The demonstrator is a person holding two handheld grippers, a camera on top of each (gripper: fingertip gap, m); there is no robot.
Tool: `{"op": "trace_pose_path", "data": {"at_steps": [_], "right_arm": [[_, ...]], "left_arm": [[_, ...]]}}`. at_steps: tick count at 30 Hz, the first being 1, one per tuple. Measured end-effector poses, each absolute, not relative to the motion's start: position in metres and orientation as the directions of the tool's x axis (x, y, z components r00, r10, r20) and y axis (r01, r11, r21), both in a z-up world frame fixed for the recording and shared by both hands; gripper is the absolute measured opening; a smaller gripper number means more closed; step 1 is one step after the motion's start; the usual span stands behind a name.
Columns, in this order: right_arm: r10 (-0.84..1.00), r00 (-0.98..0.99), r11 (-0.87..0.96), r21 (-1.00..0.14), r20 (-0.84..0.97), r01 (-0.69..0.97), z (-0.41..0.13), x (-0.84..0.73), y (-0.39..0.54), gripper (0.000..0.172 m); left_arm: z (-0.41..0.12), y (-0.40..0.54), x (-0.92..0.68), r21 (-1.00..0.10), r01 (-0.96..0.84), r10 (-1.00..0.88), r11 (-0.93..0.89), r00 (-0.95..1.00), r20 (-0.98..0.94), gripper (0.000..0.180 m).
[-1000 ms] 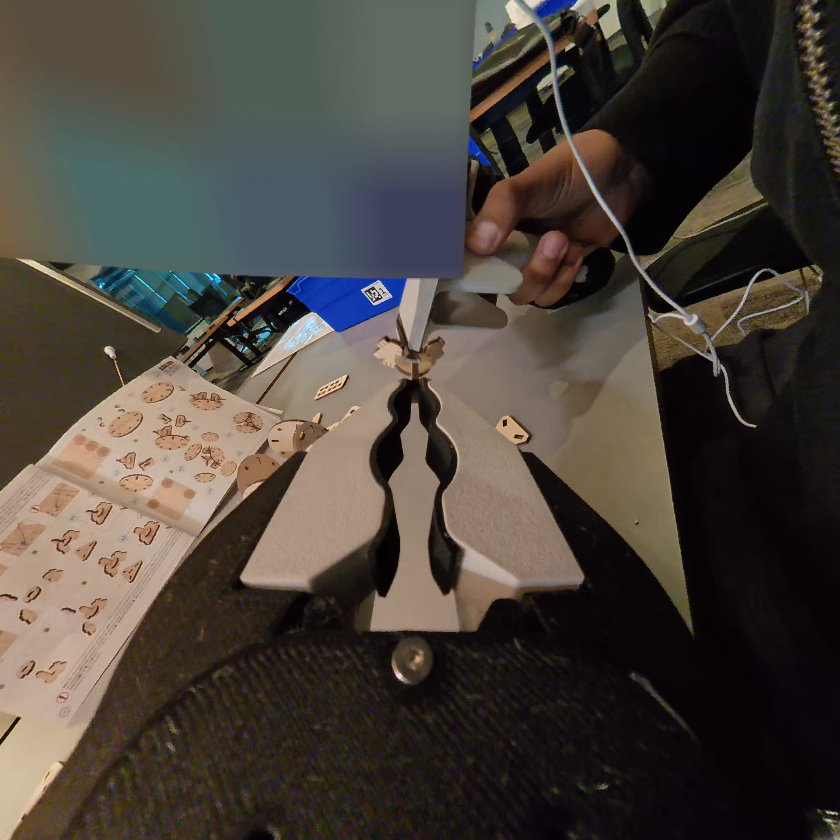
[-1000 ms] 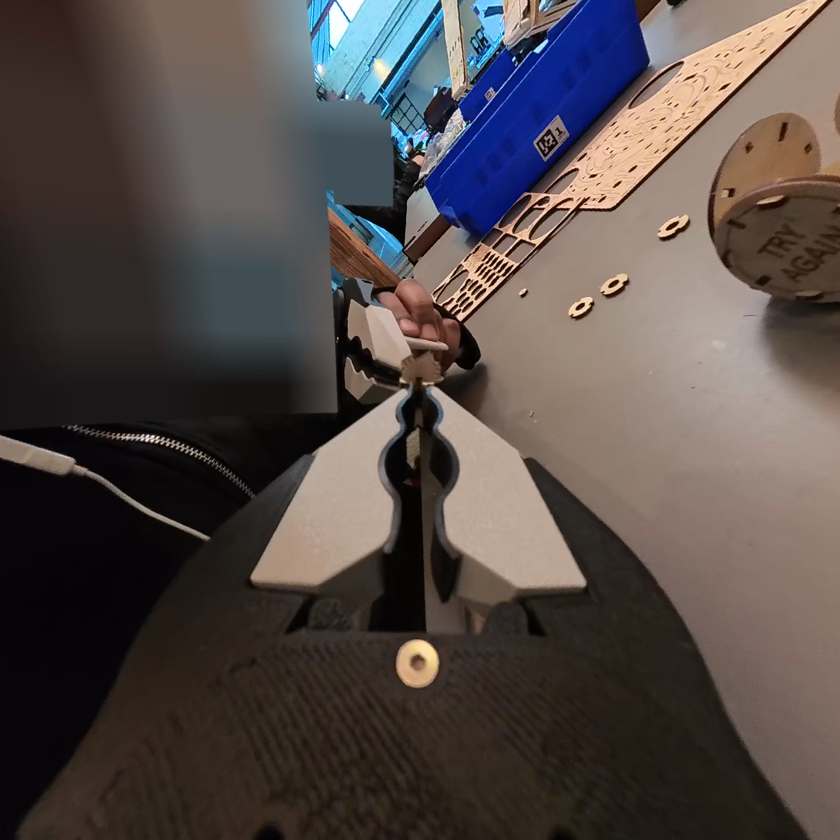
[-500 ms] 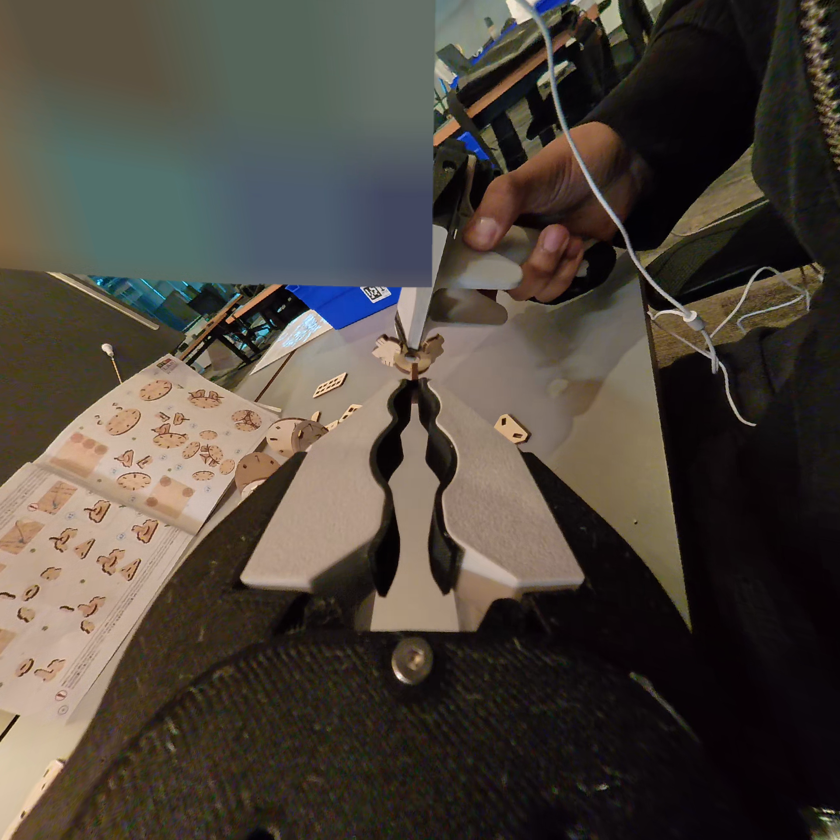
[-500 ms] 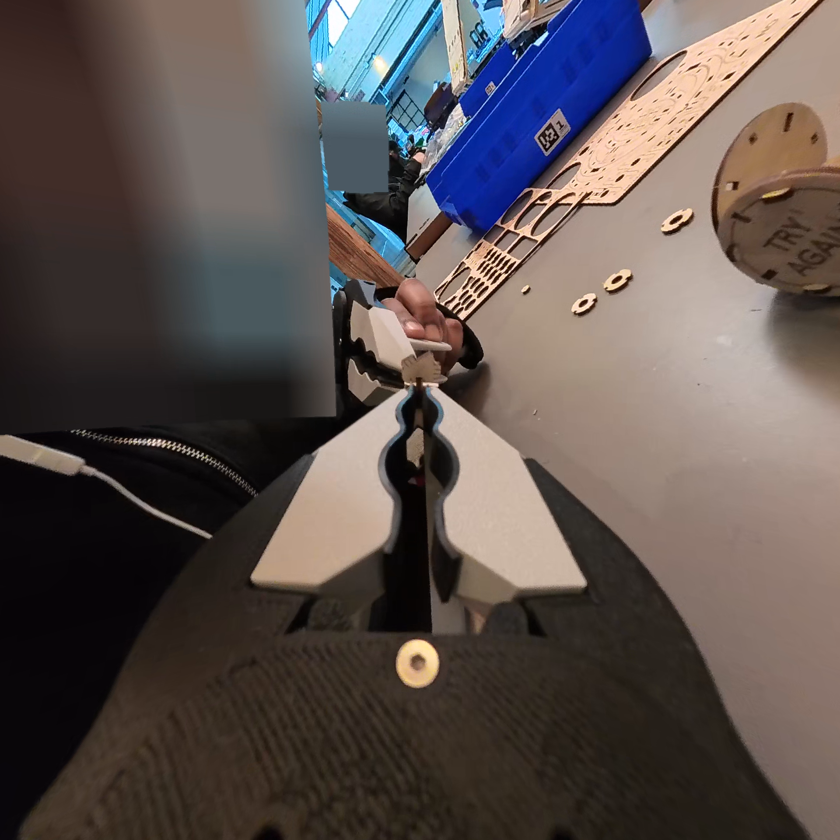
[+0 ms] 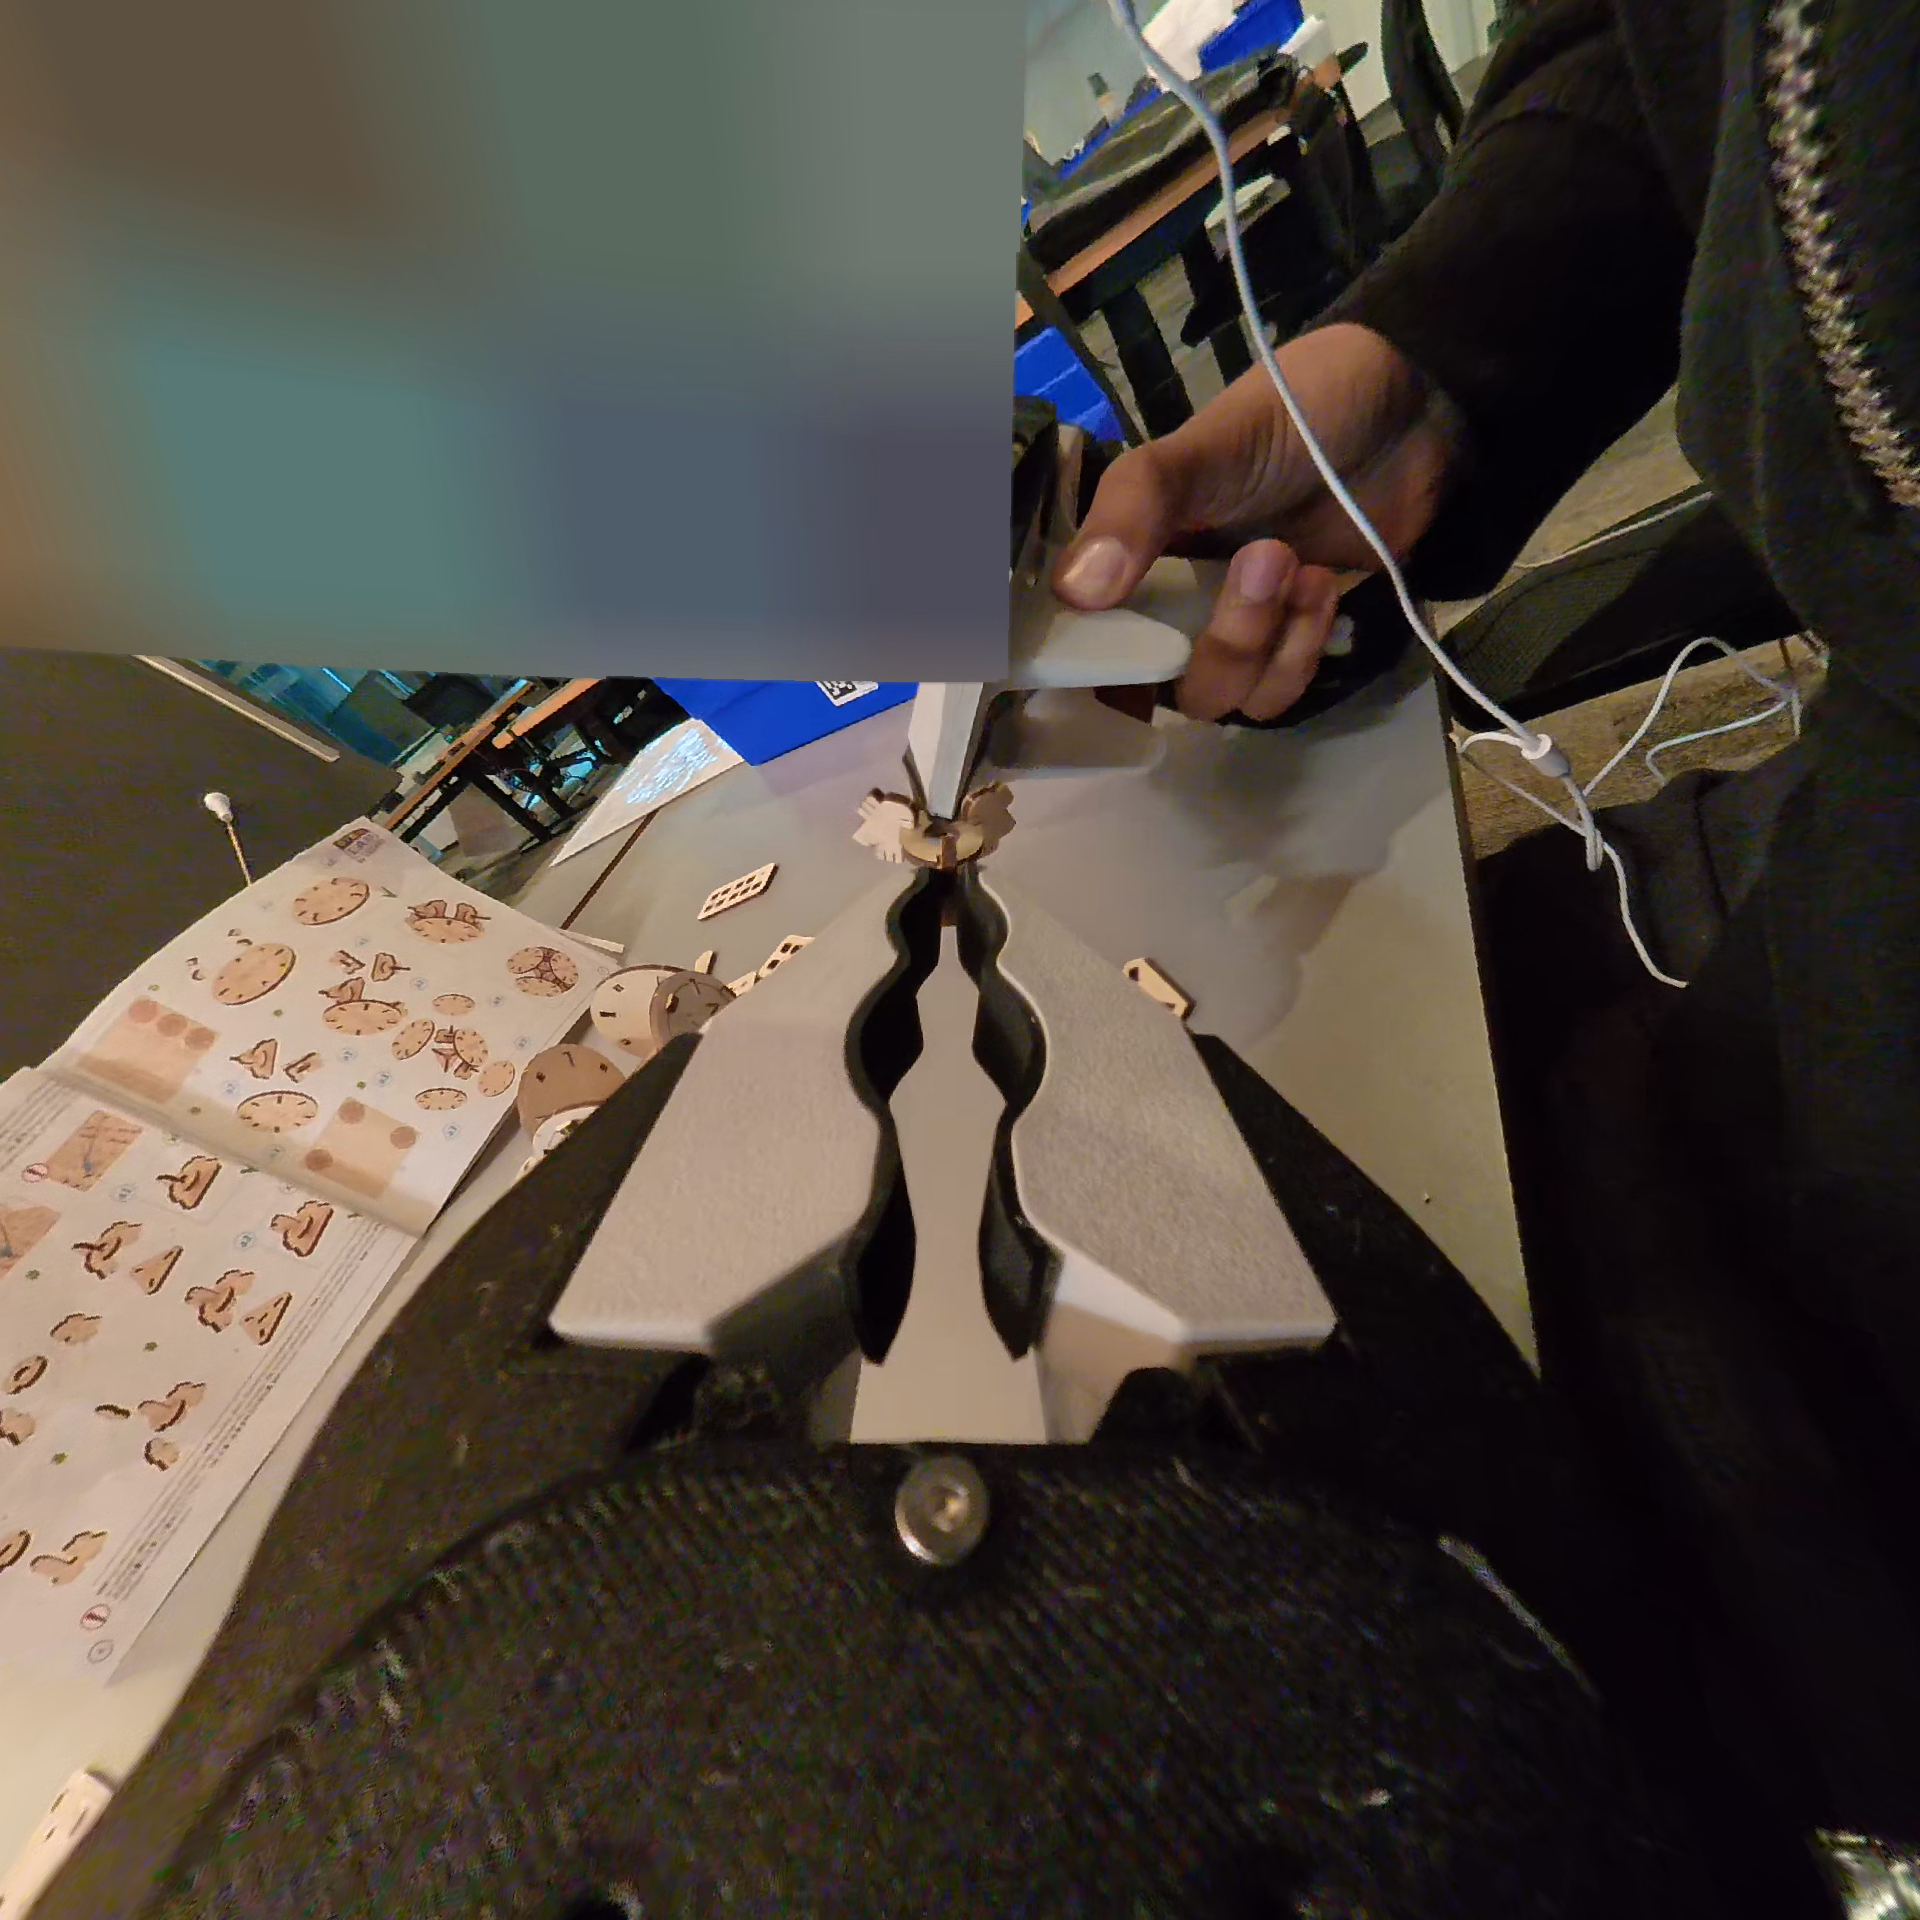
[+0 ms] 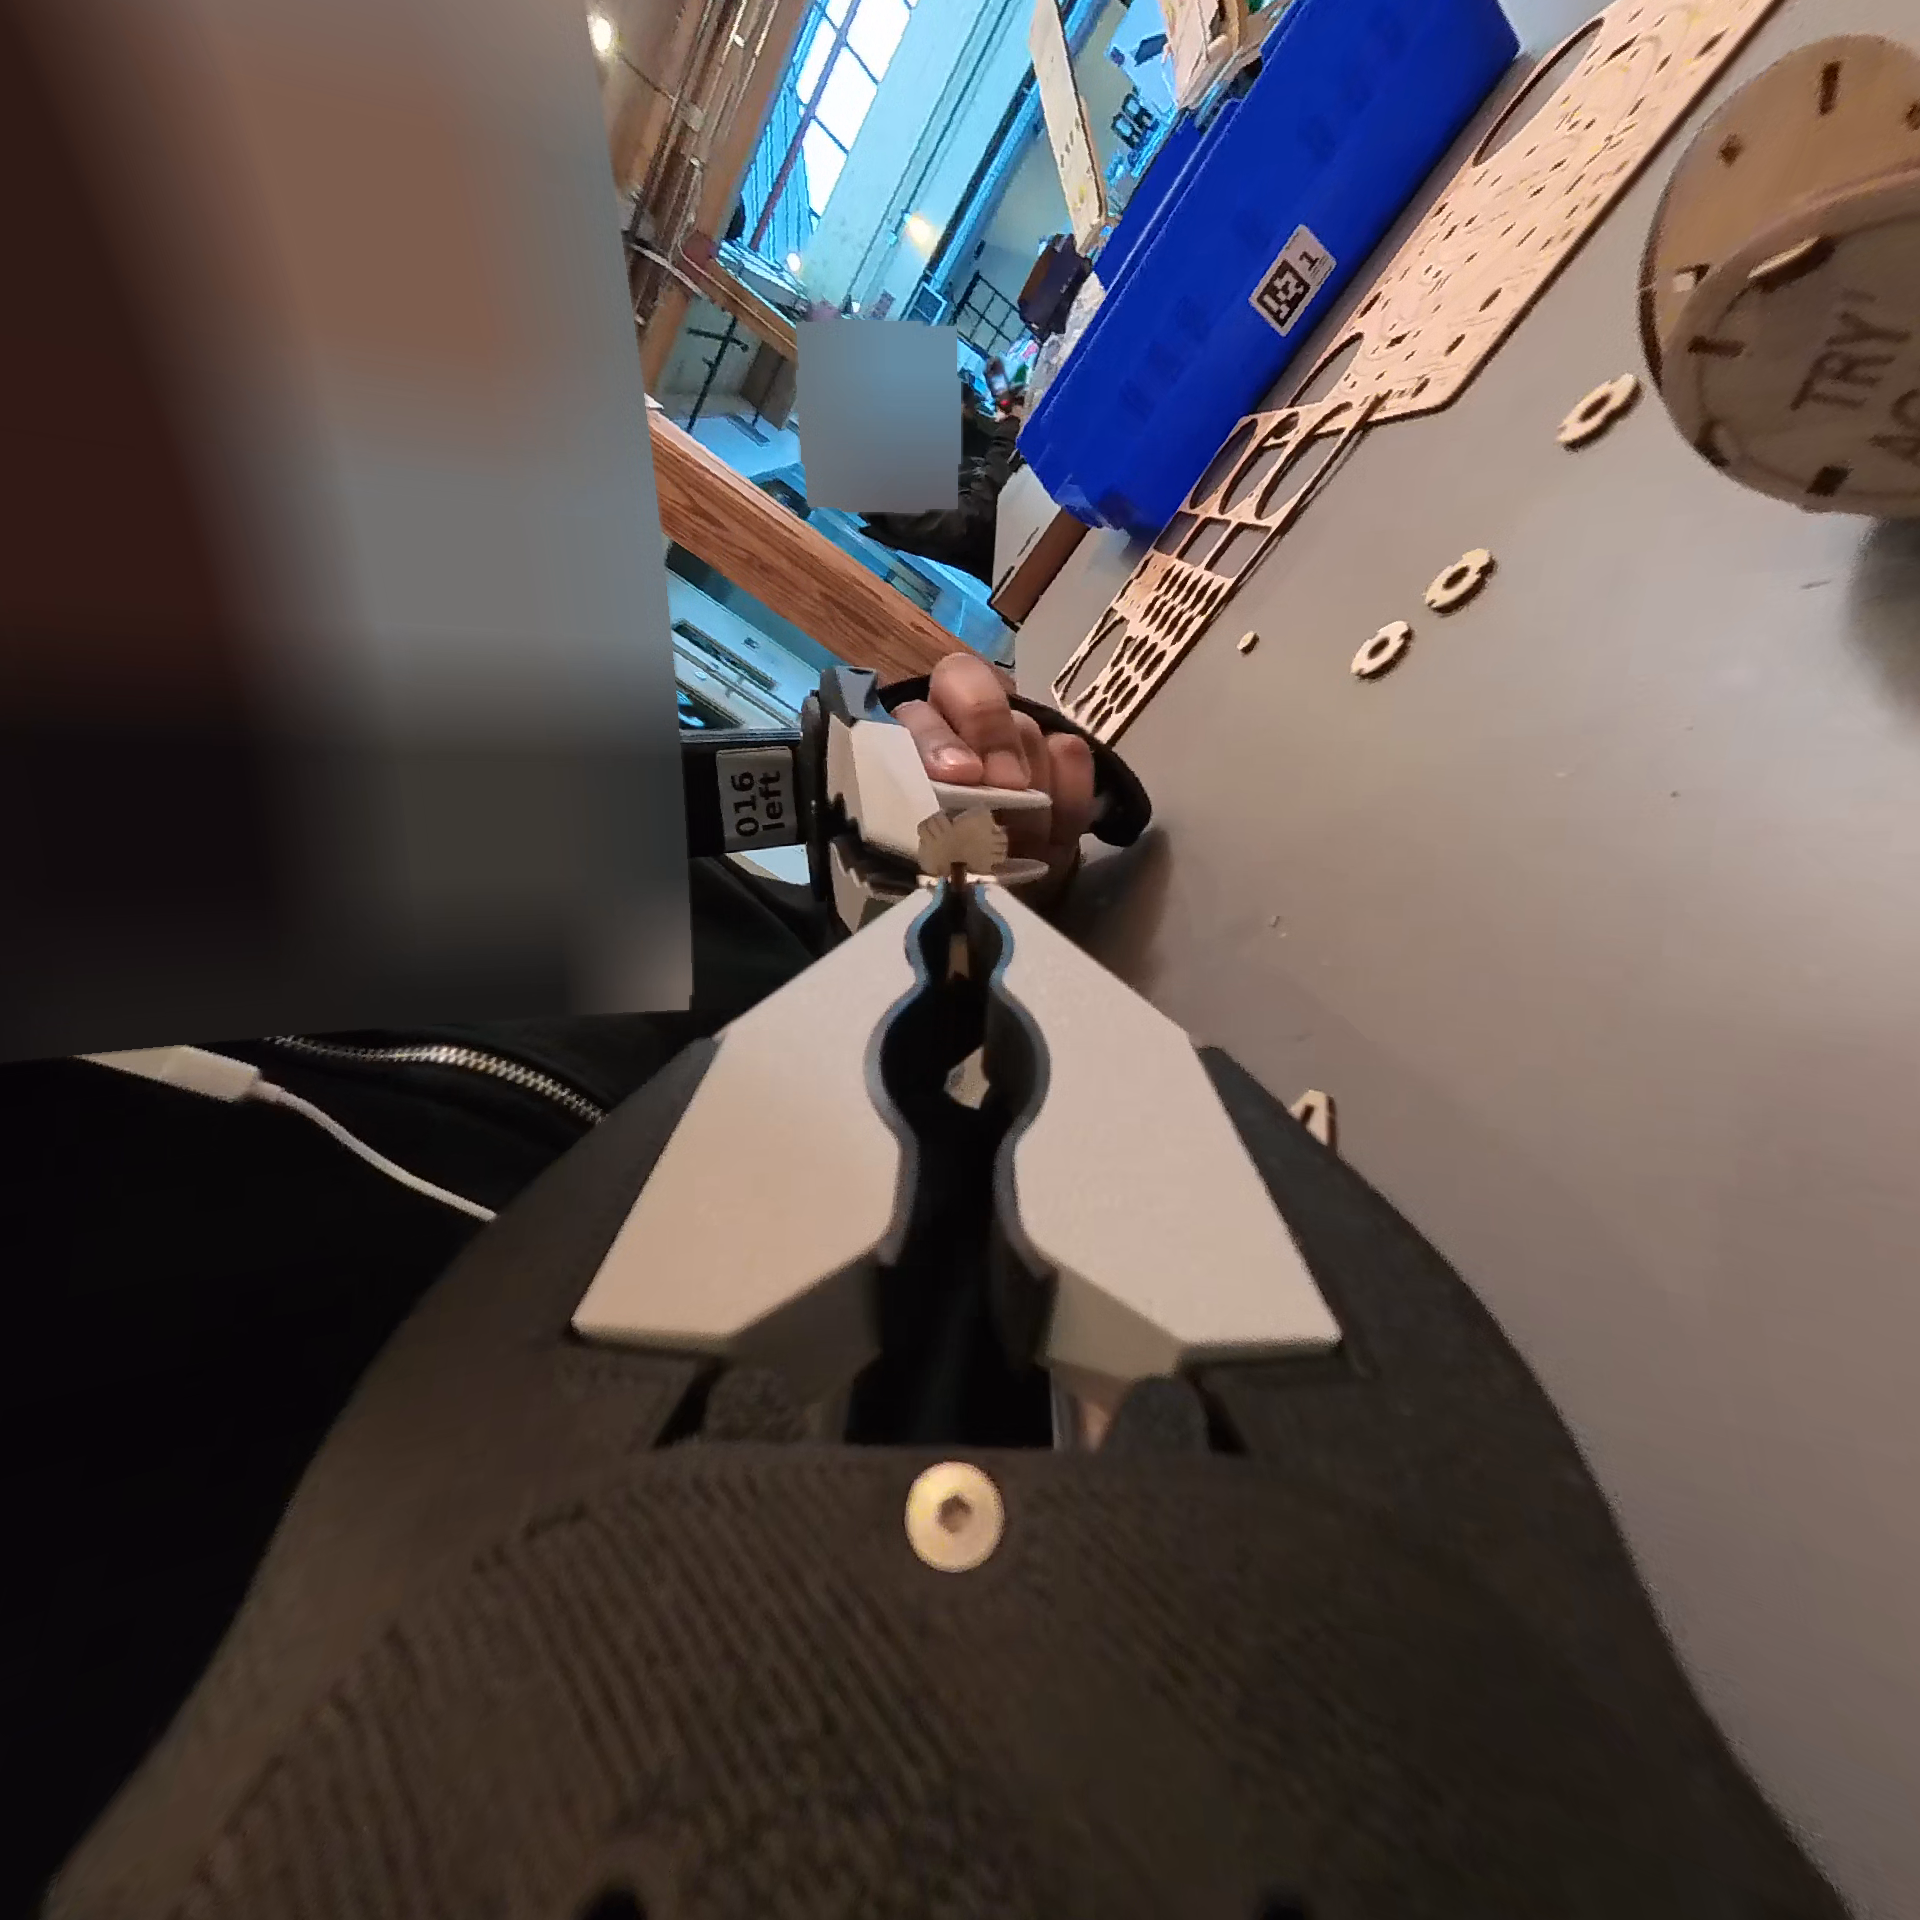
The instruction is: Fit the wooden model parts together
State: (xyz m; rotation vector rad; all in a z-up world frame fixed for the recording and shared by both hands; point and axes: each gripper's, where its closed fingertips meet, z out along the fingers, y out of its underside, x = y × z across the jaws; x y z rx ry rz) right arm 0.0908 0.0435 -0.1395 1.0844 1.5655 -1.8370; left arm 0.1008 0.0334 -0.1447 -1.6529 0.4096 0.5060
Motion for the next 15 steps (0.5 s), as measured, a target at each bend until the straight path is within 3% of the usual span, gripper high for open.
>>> {"op": "trace_pose_path", "data": {"at_steps": [15], "right_arm": [[0.067, -0.552, -0.161, -0.555, -0.831, 0.816, -0.1389, 0.0952, 0.0442, 0.0]], "left_arm": [[-0.1442, 0.0336, 0.1045, -0.851, -0.512, -0.008, -0.116, 0.857, -0.515, 0.002]]}}
